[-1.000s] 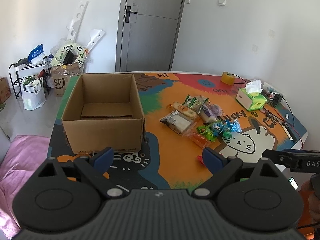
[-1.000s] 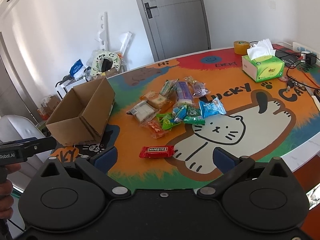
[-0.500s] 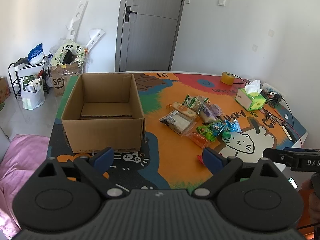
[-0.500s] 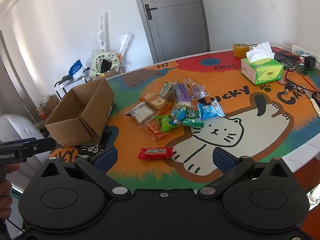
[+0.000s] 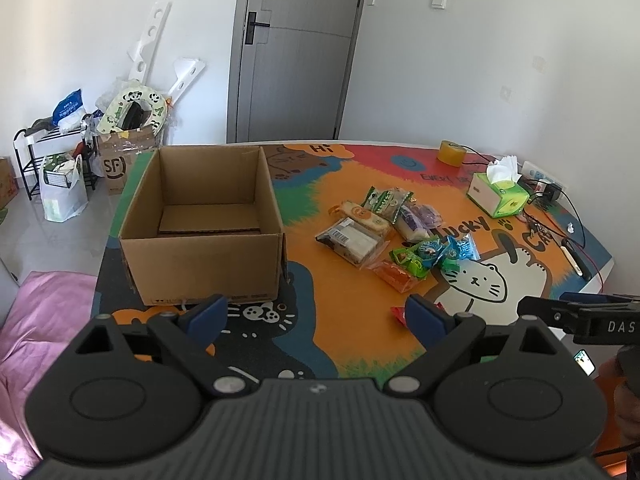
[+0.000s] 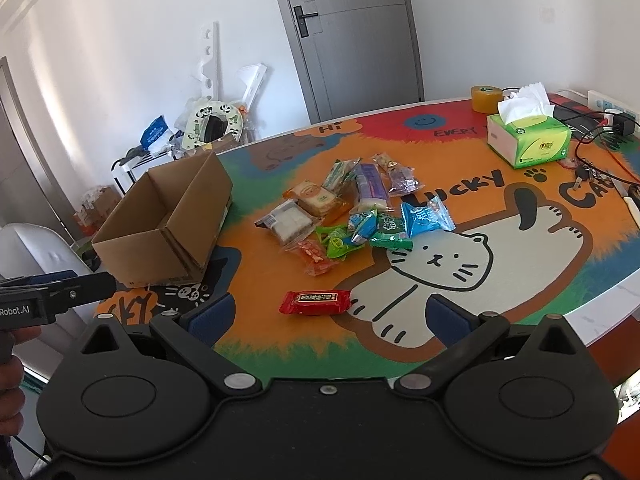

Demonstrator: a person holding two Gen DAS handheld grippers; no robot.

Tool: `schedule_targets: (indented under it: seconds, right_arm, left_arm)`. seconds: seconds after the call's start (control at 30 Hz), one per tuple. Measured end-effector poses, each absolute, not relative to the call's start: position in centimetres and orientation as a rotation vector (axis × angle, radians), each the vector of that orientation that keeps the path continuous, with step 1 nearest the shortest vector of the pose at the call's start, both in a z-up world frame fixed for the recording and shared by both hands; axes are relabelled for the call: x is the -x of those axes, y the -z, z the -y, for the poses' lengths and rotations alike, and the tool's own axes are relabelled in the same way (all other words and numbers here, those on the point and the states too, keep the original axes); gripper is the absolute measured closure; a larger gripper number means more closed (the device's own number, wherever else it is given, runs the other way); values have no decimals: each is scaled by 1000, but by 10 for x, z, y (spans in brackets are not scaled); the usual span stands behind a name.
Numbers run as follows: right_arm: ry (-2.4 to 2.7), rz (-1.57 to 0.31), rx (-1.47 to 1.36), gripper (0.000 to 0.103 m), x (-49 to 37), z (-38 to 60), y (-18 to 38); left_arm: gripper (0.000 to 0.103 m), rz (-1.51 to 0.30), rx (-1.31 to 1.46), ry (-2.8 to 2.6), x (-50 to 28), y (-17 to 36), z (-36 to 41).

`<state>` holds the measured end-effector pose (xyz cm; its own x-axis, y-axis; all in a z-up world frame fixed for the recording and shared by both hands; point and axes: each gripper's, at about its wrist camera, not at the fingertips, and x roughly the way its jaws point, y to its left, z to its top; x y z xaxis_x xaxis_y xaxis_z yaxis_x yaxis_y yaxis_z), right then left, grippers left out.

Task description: Organize snacks

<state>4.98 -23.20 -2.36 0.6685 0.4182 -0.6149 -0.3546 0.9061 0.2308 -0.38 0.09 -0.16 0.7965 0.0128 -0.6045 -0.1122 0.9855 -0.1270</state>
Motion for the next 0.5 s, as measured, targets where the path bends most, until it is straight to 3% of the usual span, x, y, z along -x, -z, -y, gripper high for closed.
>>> schedule_targets:
  seconds: [0.5]
  right_arm:
    - [-450,-712,-93,0,-46,229,25]
  left_arm:
    - [8,-660,153,-55,5,3,0]
